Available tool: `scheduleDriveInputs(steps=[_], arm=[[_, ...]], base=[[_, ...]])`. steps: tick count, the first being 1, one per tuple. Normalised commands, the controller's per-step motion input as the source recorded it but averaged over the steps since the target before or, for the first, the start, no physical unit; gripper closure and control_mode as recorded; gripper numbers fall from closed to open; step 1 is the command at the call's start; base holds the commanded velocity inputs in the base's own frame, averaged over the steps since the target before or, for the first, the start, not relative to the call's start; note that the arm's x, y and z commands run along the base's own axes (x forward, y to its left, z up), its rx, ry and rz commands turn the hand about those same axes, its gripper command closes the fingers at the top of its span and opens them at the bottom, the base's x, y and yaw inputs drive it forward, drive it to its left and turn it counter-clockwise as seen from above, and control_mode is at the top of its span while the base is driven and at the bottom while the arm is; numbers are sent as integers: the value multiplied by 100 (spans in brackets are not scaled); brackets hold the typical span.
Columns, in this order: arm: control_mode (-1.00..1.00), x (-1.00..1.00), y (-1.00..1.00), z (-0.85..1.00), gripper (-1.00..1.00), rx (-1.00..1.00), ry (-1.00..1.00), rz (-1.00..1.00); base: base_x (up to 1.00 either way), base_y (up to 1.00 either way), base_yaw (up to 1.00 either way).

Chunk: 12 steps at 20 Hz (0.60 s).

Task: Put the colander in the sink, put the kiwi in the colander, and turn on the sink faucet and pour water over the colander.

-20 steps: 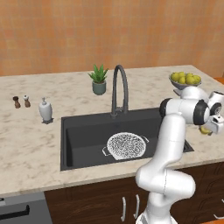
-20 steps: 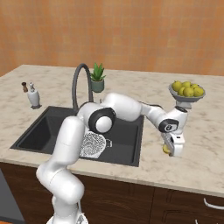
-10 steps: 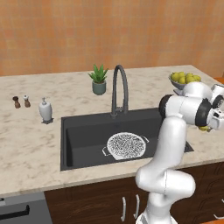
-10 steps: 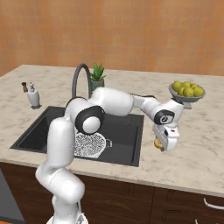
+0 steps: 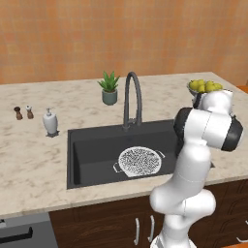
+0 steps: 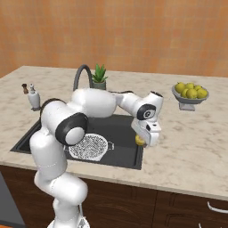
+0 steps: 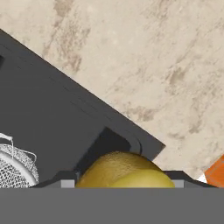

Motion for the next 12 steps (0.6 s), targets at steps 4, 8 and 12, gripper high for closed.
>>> scheduleDriveInputs(steps=[4,8,12], arm=[[-100,0,92,16,100,16,0,20],[-100,10,80,6,100,25,0,16],[-100,31,64,0,100,31,8,13]], base=[[0,0,0],[0,0,0],[0,0,0]])
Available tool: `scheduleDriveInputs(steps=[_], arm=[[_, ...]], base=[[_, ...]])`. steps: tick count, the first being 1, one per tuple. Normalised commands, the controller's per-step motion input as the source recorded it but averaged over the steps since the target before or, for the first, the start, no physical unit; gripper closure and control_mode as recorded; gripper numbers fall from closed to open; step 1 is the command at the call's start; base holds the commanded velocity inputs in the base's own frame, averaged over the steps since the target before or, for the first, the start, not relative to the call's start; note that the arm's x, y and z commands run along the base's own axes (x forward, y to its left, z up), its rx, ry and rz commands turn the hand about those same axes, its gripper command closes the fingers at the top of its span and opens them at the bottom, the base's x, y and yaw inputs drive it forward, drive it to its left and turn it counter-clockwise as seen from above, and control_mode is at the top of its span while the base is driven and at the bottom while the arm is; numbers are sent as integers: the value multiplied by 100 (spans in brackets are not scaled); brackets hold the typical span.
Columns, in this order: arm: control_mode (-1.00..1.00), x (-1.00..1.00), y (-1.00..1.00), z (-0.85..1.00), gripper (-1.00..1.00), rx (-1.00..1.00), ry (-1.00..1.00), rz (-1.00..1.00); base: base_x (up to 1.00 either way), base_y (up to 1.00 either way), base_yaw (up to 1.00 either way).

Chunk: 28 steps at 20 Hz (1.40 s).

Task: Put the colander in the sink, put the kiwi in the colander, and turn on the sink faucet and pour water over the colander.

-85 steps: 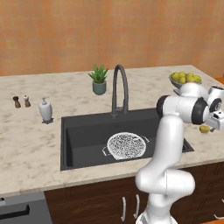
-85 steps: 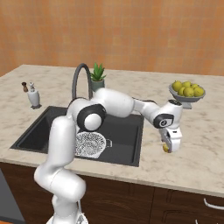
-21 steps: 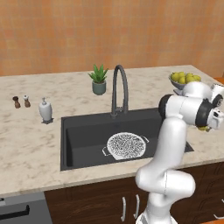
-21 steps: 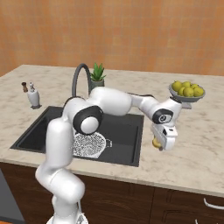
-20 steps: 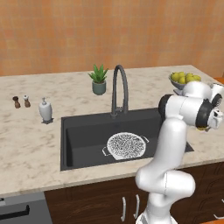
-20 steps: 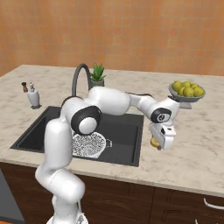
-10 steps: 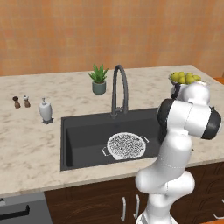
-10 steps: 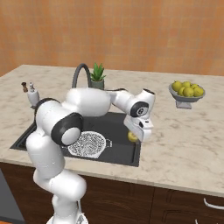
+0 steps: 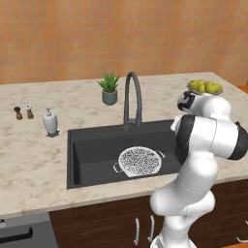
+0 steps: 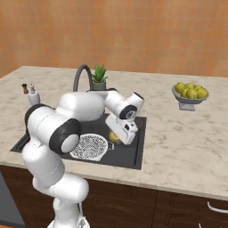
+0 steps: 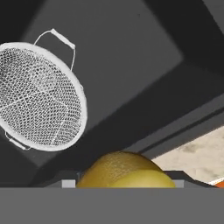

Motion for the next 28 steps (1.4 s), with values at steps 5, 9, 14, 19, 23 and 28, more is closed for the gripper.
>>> scheduleDriveInputs(steps=[5,9,14,19,23,28], arm=[[-100,44,33,-17,100,39,4,14],[-100,45,33,-28,100,23,1,14],[-100,25,44,-27,100,14,0,22],[-100,23,52,-32,100,4,0,20],[-100,35,20,-53,100,7,0,22],[-100,26,16,-59,100,6,0,23]], base=[[0,0,0],[0,0,0],[0,0,0],[0,0,0],[0,0,0],[0,0,0]])
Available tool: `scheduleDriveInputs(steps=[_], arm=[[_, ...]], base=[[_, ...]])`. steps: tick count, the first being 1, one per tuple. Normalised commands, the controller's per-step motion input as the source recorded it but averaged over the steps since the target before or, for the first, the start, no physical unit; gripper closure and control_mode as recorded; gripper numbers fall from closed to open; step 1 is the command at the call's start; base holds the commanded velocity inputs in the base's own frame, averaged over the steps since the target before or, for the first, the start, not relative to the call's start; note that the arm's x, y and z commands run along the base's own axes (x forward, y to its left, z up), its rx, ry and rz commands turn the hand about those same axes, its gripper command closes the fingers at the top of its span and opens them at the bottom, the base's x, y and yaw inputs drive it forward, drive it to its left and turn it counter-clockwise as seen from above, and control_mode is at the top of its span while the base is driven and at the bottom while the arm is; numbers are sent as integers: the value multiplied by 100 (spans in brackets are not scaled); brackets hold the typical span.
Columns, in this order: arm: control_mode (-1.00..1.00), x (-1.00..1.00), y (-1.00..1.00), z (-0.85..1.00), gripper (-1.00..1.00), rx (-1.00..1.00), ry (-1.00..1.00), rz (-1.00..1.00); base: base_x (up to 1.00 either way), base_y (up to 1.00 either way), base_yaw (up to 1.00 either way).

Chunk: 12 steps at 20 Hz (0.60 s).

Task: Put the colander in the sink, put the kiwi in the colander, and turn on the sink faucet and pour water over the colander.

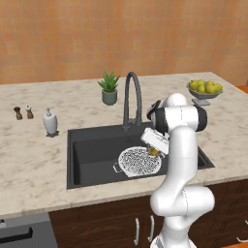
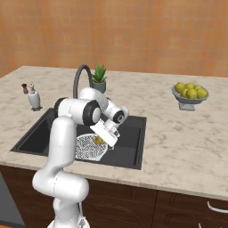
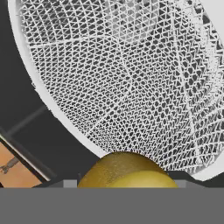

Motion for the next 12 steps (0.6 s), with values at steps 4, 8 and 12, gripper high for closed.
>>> scheduleDriveInputs(steps=[4,8,12], arm=[[-100,19,14,-41,100,7,0,17],[-100,17,14,-29,100,9,0,12],[-100,7,12,-24,100,9,0,10]], base=[[0,0,0],[0,0,0],[0,0,0]])
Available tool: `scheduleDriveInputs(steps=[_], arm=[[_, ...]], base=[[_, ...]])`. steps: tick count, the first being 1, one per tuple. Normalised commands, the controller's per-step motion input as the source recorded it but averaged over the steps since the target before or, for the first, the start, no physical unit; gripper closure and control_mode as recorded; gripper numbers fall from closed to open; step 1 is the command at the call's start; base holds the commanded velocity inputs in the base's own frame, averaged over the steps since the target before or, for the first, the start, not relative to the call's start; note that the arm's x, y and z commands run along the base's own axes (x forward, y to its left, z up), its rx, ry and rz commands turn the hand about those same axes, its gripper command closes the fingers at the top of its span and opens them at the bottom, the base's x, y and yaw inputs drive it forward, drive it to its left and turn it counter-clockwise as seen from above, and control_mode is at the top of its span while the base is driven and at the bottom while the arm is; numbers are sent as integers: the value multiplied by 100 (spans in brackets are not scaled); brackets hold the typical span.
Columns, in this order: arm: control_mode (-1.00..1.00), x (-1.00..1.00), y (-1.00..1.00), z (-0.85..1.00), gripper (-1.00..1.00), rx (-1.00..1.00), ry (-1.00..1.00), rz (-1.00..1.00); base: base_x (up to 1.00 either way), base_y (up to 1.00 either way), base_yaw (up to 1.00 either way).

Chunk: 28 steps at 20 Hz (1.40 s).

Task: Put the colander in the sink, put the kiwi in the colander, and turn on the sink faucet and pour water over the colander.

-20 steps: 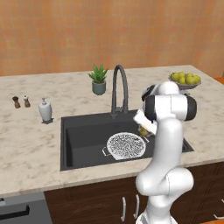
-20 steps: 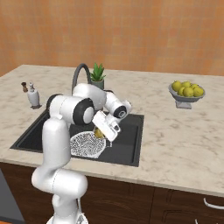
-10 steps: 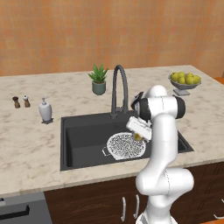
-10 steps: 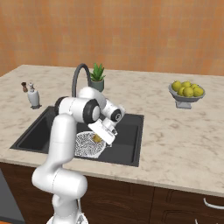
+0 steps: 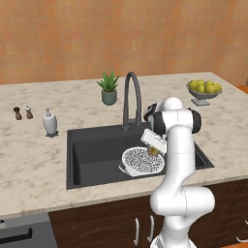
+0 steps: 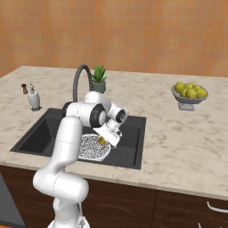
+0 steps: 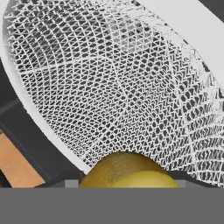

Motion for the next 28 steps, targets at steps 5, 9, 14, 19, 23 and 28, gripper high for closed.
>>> scheduleDriveInputs(steps=[5,9,14,19,23,28], arm=[[-100,-4,30,-8,-100,11,0,5],[-100,-12,32,0,-100,7,0,0],[-100,-33,20,0,-100,1,0,0],[-100,-37,10,1,-100,0,-3,0],[-100,-9,0,22,-100,-1,-3,0],[-100,0,-4,55,-100,0,-5,0]], base=[[0,0,0],[0,0,0],[0,0,0],[0,0,0],[0,0,0],[0,0,0]])
